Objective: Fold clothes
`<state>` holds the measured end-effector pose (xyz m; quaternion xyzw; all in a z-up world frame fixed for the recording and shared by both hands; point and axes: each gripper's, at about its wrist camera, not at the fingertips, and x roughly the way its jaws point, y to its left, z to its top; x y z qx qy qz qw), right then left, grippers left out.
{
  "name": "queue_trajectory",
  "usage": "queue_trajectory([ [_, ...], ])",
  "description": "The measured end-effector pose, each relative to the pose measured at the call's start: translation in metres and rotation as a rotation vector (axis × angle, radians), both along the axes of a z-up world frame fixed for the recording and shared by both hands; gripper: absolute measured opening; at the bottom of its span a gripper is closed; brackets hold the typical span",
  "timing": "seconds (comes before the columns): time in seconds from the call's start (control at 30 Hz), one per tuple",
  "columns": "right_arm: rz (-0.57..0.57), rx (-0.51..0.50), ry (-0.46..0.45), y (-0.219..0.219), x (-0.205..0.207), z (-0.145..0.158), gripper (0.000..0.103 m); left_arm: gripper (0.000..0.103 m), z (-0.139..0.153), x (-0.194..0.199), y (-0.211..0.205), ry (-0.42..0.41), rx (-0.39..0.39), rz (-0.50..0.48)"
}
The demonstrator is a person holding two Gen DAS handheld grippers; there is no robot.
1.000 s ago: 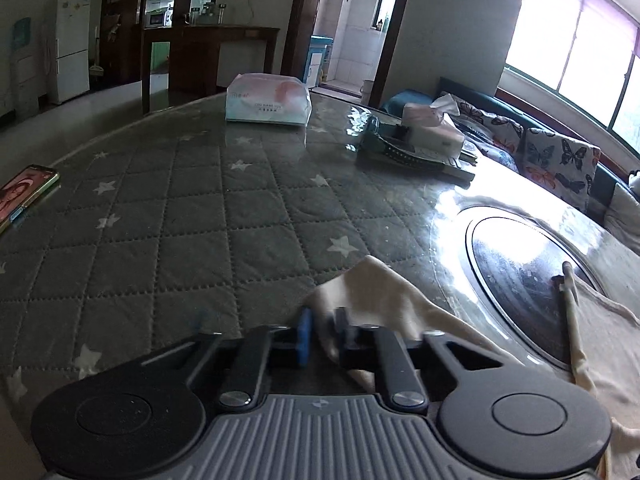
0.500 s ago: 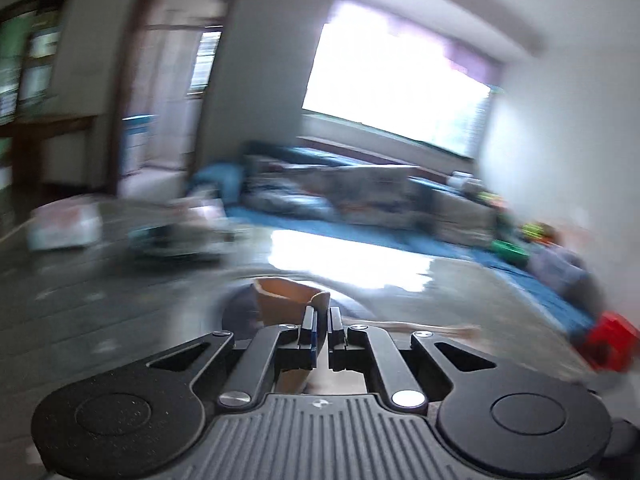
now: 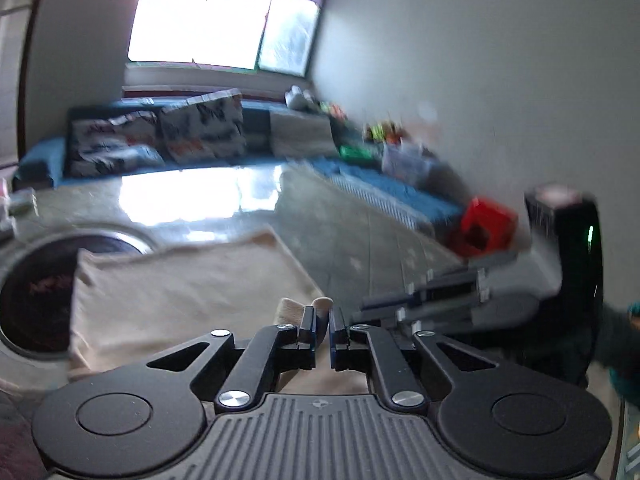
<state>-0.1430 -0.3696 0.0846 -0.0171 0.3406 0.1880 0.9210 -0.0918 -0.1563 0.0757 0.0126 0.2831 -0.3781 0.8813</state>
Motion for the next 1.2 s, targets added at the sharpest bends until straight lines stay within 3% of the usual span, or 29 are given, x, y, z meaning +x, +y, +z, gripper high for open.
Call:
queue_trajectory([
  [0.13, -0.019, 0.021, 0.002, -0.005, 0.001, -0.001, 0.020, 0.010, -0.014, -0.009, 0.008, 0.021, 0.026, -0.024],
  [0.23, -0.018, 0.046, 0.012, -0.005, 0.003, -0.001, 0.020, 0.012, -0.013, -0.006, 0.026, 0.015, 0.040, 0.020],
  [0.4, 0.028, 0.068, 0.048, 0.011, 0.007, -0.007, 0.020, 0.013, -0.018, 0.008, 0.068, 0.010, 0.088, 0.179],
  [0.53, 0.072, 0.060, 0.077, 0.028, 0.010, -0.016, 0.020, 0.019, -0.030, 0.015, 0.098, 0.008, 0.149, 0.312],
  [0.67, 0.088, 0.029, 0.101, 0.039, 0.015, -0.026, 0.021, 0.026, -0.041, 0.018, 0.118, 0.048, 0.154, 0.377],
  [0.8, 0.097, 0.002, 0.117, 0.047, 0.017, -0.030, 0.020, 0.028, -0.048, 0.019, 0.123, 0.069, 0.145, 0.385],
  [0.83, 0.099, -0.012, 0.110, 0.049, 0.016, -0.030, 0.013, 0.027, -0.050, 0.020, 0.124, 0.075, 0.143, 0.387],
  [0.93, 0.101, -0.036, 0.086, 0.053, 0.016, -0.023, 0.008, 0.027, -0.055, 0.021, 0.128, 0.091, 0.137, 0.392],
  [1.1, 0.110, -0.092, -0.017, 0.058, 0.013, 0.000, 0.007, 0.023, -0.057, 0.022, 0.133, 0.096, 0.129, 0.404],
  [1.2, 0.095, -0.098, 0.014, 0.057, 0.024, -0.004, 0.008, 0.023, -0.053, 0.022, 0.136, 0.089, 0.122, 0.412],
])
